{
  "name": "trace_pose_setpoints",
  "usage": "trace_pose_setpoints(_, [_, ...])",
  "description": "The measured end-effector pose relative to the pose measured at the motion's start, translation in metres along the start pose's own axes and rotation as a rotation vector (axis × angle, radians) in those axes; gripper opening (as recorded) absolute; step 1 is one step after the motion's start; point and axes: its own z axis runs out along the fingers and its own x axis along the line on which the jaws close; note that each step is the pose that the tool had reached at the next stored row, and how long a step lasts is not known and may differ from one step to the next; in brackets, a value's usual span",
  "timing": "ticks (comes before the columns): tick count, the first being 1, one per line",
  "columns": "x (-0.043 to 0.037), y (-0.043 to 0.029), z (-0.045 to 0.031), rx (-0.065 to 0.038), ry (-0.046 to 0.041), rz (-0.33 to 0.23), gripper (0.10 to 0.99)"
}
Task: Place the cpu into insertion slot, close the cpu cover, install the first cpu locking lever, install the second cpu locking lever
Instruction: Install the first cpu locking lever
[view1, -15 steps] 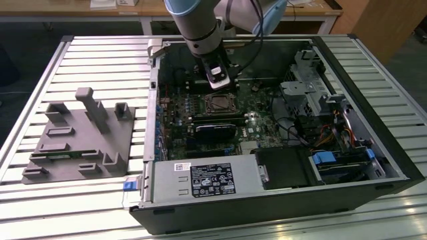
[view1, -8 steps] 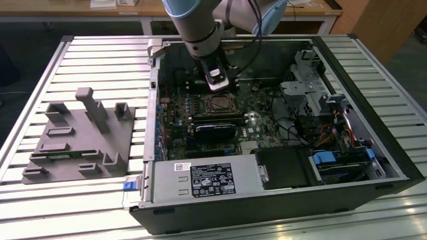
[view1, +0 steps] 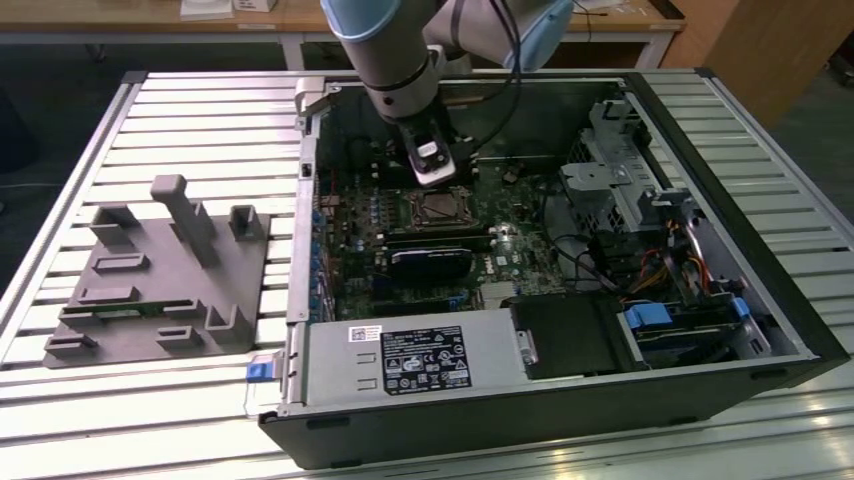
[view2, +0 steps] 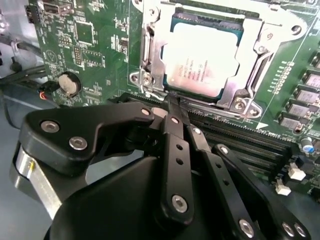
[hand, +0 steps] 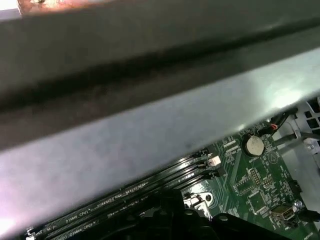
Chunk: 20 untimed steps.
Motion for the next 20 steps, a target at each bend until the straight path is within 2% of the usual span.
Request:
trace_pose_setpoints(5, [0.0000,0.0002,-0.0008,-0.003,0.0007,0.001,0.106])
trace_pose_setpoints(11, [-0.0026,0.0027,-0.0100,-0.005,0.0017,0.002,0.106])
trace_pose_setpoints(16, [-0.0027,0.0028,-0.0100,-0.004,0.0033,0.002,0.106])
trace_pose_setpoints(17, [-0.0029,0.0028,-0.0100,0.001,0.0133,0.003,0.106])
trace_pose_setpoints(20, [-0.0037,0.0030,-0.0091,0.022,0.0615,0.011,0.106])
